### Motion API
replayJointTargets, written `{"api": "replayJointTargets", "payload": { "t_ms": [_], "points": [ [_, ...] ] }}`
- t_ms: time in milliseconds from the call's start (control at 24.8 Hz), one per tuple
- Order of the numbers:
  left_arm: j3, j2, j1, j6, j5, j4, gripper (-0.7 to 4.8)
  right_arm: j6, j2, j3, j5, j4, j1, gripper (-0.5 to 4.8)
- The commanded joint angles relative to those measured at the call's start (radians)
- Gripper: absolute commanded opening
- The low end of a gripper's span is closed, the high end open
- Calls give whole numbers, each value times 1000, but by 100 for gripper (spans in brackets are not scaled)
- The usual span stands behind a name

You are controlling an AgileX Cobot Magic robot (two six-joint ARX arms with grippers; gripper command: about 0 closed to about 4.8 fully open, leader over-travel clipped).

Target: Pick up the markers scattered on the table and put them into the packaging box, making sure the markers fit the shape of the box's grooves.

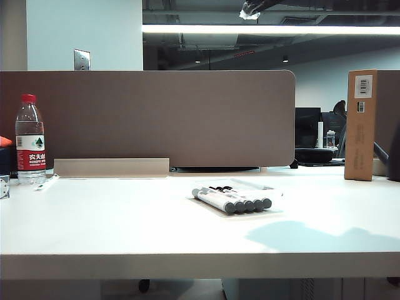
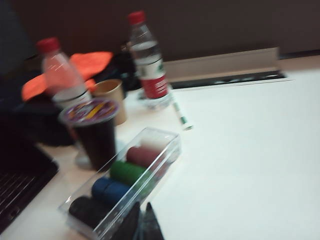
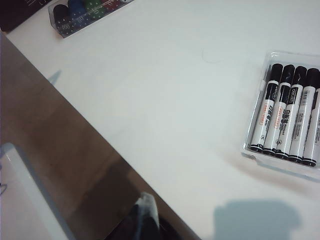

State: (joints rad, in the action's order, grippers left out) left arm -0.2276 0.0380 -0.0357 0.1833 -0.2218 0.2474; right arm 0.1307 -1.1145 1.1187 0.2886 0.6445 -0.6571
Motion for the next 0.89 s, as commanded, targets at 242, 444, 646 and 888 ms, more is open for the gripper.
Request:
{"api": "replayJointTargets", "payload": {
  "t_ms": [242, 444, 646, 888],
  "points": [
    [163, -35, 85, -224, 276, -201, -5, 3, 3, 5, 2, -14, -1, -5],
    [220, -35, 77, -251, 342, -284, -4, 3, 3, 5, 2, -13, -1, -5],
    [220, -35, 43, -242, 319, -311, -5, 3, 3, 5, 2, -14, -1, -5],
    [220, -35, 42, -242, 285, -316, -5, 3, 3, 5, 2, -14, -1, -5]
  ]
}}
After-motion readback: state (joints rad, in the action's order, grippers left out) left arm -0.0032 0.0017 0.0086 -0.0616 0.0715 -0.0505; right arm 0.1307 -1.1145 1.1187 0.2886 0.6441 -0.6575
